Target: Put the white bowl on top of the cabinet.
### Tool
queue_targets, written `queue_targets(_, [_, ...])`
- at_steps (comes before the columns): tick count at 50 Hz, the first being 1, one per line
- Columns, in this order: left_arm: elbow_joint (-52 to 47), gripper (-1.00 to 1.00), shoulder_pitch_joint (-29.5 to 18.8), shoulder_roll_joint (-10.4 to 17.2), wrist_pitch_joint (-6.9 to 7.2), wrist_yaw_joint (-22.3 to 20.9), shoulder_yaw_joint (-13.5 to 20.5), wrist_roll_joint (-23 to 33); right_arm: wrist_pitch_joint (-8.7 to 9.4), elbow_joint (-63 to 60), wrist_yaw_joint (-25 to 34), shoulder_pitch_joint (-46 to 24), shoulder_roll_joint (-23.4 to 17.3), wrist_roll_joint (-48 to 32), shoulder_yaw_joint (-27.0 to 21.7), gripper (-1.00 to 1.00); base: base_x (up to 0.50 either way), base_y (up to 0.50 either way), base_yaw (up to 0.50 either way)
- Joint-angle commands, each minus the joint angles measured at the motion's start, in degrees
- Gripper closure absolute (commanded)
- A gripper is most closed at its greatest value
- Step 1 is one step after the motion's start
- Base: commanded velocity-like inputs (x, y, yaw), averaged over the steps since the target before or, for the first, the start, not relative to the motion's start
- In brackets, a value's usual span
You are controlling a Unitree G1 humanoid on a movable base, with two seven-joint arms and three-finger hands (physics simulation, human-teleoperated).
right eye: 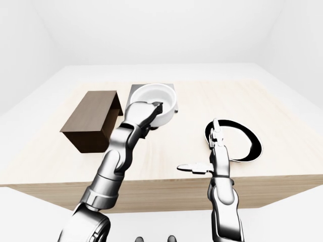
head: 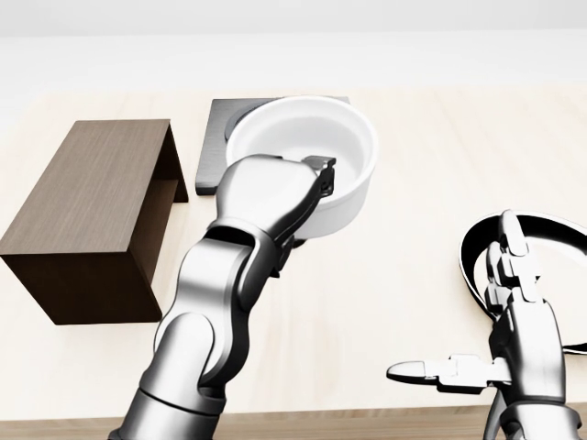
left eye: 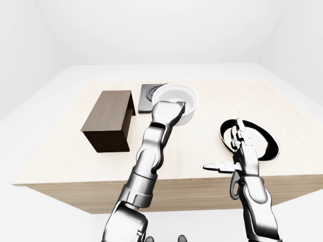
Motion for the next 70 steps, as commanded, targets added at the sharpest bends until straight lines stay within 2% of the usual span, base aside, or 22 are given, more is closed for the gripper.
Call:
queue_targets(1, [-2.82,1.00,-1.57,0.18,0.00,1.25,0.33,1.08,-0.23,0.04,0.05,0.13,0.06,-0.25,0.13,-1.00,0.00,0.00,0.00])
queue_targets(10, [-4.07,1.00,-2.06,0.44,0.00,0.83,0.80,0.60,-0.40,0.45,0.04,-0.06,0.00,-0.27,0.11,-1.00,0.00,0.00,0.00])
queue_targets(11, [-9.19,1.00,-3.76,3.63,0.00,-3.25,3.91,0.64,-0.48,0.63,0.06,-0.17,-0.15,-0.62,0.20,-1.00,0.00,0.00,0.00])
queue_targets(19, [-10.04,1.00,-3.83,4.55,0.00,-3.80,3.69,0.36,-0.49,0.44,0.11,0.01,-0.05,-0.74,0.25,-1.00,0.00,0.00,0.00])
queue_targets(20, [-14.76,1.00,-4.35,7.76,0.00,-8.39,5.88,1.91,-0.59,0.01,0.22,0.39,0.02,-0.85,0.36,-1.00,0.00,0.00,0.00])
queue_targets(25, [-18.53,1.00,-4.82,11.28,0.00,-12.28,8.32,4.14,-0.79,0.15,0.28,0.47,0.09,-0.90,0.26,-1.00,0.00,0.00,0.00])
queue_targets(29, [-20.16,1.00,-5.05,12.74,0.00,-13.37,9.54,4.38,-1.13,0.06,0.21,0.84,0.29,-1.22,0.54,-1.00,0.00,0.00,0.00])
queue_targets(39, [-20.84,1.00,-4.94,13.69,0.00,-14.08,10.08,4.71,-1.69,0.88,0.00,0.62,0.27,-1.59,0.84,-1.00,0.00,0.00,0.00])
queue_targets(40, [-21.84,1.00,-5.39,15.08,0.00,-16.01,10.92,5.88,-1.65,1.07,0.00,0.43,0.18,-1.56,0.77,-1.00,0.00,0.00,0.00])
queue_targets(41, [-22.01,1.00,-5.47,15.29,0.00,-16.31,11.15,6.02,-1.69,1.15,-0.01,0.40,0.17,-1.55,0.76,-1.00,0.00,0.00,0.00])
queue_targets(48, [-20.92,1.00,-4.52,17.21,0.00,-16.36,12.58,6.08,-1.80,0.74,-0.01,0.84,0.27,-1.63,0.86,-1.00,0.00,0.00,0.00])
queue_targets(50, [-19.97,1.00,-5.02,18.52,0.00,-15.96,13.74,4.43,-1.79,0.57,-0.01,0.93,0.33,-1.73,0.92,-1.00,0.00,0.00,0.00])
queue_targets(60, [-17.11,1.00,-4.66,22.76,0.00,-13.40,15.46,-0.14,-1.86,0.60,0.02,0.91,0.35,-1.92,0.92,-1.00,0.00,0.00,0.00])
queue_targets(70, [-13.74,1.00,-4.76,25.32,0.00,-9.92,15.82,-4.03,-2.36,1.05,-0.02,0.87,0.30,-1.93,0.94,-1.00,0.00,0.00,0.00])
